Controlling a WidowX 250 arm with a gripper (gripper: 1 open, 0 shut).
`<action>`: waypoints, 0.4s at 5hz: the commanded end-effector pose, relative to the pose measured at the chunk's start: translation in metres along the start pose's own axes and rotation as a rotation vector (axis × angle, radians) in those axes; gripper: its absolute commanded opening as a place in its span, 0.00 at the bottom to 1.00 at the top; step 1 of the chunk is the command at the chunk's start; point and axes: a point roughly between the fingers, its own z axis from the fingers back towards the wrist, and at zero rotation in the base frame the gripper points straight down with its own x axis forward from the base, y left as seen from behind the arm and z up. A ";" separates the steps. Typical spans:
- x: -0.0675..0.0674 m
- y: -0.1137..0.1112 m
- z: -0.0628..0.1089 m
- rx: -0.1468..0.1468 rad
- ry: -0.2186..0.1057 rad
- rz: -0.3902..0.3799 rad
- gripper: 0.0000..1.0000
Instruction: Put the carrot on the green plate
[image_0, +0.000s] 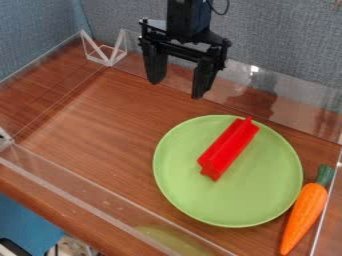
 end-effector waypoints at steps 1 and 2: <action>-0.001 -0.020 -0.006 -0.007 0.016 -0.036 1.00; -0.009 -0.052 -0.019 -0.015 0.023 -0.110 1.00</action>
